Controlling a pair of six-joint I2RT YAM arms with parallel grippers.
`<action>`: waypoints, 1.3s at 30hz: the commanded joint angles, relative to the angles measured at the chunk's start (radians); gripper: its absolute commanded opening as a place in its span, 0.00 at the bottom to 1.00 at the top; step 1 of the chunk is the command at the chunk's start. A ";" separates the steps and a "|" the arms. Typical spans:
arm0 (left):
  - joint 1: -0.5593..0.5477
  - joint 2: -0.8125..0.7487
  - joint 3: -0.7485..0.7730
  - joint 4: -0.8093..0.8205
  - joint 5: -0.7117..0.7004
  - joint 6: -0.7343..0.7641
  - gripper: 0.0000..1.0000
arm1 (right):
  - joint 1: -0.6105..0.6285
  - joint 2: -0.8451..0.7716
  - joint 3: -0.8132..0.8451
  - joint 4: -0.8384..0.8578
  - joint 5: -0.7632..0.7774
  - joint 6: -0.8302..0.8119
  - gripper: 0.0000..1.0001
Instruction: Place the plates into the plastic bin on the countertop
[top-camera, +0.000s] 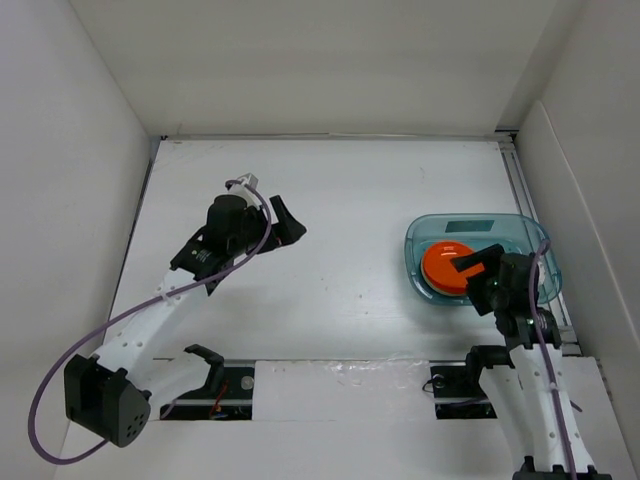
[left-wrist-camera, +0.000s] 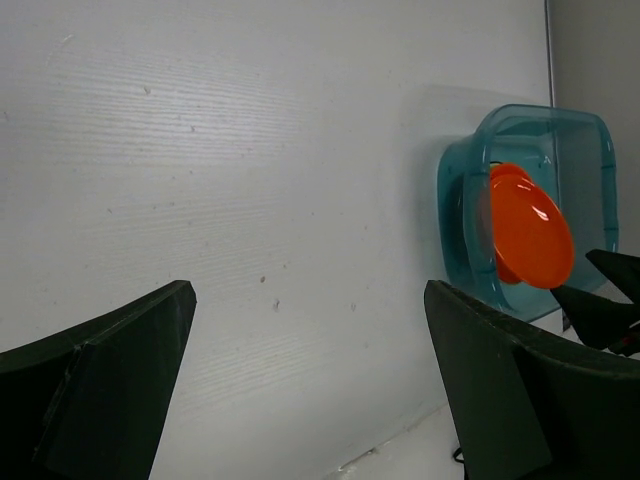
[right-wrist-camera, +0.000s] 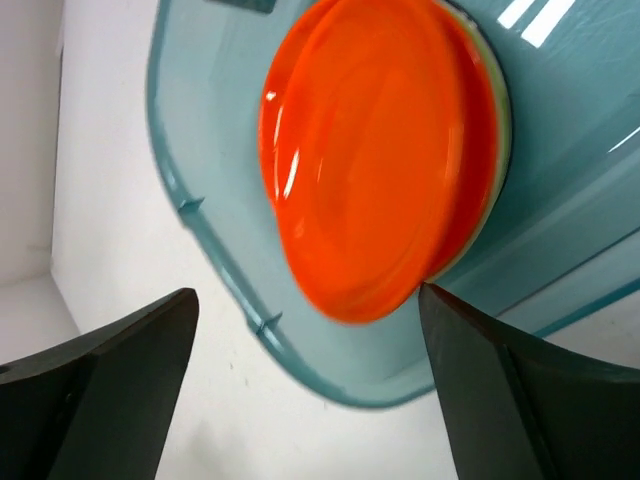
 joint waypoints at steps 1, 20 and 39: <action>0.001 -0.052 0.019 -0.035 0.005 0.019 1.00 | -0.004 -0.055 0.127 -0.047 -0.059 -0.020 0.99; 0.001 -0.282 0.223 -0.394 -0.292 0.105 1.00 | 0.045 -0.047 0.752 -0.420 -0.147 -0.413 1.00; 0.001 -0.873 0.162 -0.676 -0.458 -0.057 1.00 | 0.175 -0.144 1.086 -0.674 -0.142 -0.436 1.00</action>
